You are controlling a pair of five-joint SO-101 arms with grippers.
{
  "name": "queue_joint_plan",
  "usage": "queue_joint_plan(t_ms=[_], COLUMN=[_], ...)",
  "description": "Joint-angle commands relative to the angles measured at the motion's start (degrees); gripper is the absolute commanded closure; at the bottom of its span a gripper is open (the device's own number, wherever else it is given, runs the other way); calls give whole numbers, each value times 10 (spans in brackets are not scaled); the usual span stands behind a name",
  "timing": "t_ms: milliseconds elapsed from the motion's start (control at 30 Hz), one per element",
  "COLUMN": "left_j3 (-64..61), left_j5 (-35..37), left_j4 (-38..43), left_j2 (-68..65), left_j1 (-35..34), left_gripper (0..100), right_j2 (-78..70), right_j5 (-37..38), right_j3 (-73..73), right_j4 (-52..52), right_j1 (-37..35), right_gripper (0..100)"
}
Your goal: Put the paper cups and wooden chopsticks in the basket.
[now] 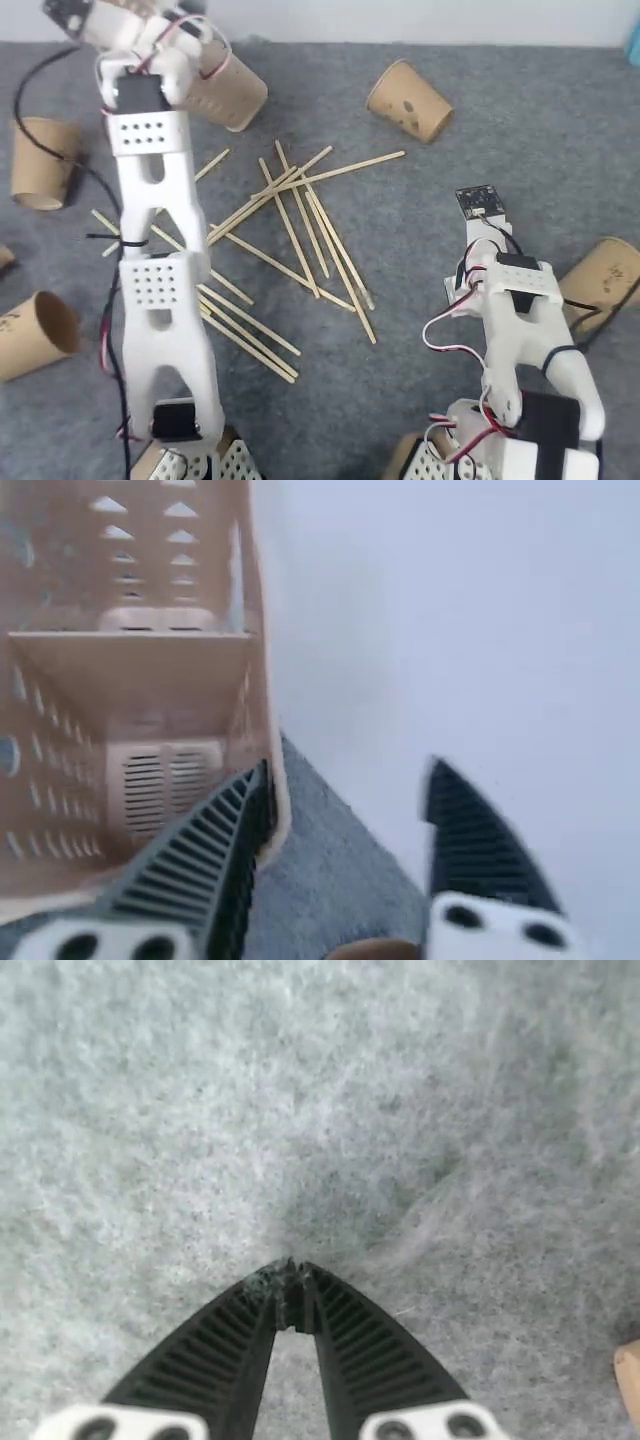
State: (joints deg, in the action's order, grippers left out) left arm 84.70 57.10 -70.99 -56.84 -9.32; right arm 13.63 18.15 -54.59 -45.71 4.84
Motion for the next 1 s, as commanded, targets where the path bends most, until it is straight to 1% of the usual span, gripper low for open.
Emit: queue_joint_plan(t_ms=[0,167,300,367,467,533,567,633,700,733,867,967], left_j3=[73,85,99,116,111,111,111,111,111,110,110,109], left_j5=[-5,-5,-7,-29,-79,-127,-164,-273,-392,-429,-473,-548], left_j4=[-9,32,31,17,-6,-37,-64,-110,-129,-131,-130,-127], left_j2=[-10,-36,-37,-29,3,22,31,47,59,62,65,62], left_j1=[29,27,25,28,41,46,47,45,44,44,44,44], left_gripper=[628,628,627,627,627,627,627,628,628,628,628,628], right_j2=[25,25,25,25,25,25,25,25,25,25,25,25], right_j5=[6,6,6,6,6,6,6,6,6,6,6,6], right_j3=[1,1,1,1,1,1,1,1,1,1,1,1], right_j4=[4,4,4,4,4,4,4,4,4,4,4,4], right_j1=[-5,-5,-5,-5,-5,-5,-5,-5,-5,-5,-5,-5], right_gripper=[991,991,991,991,991,991,991,991,991,991,991,991])
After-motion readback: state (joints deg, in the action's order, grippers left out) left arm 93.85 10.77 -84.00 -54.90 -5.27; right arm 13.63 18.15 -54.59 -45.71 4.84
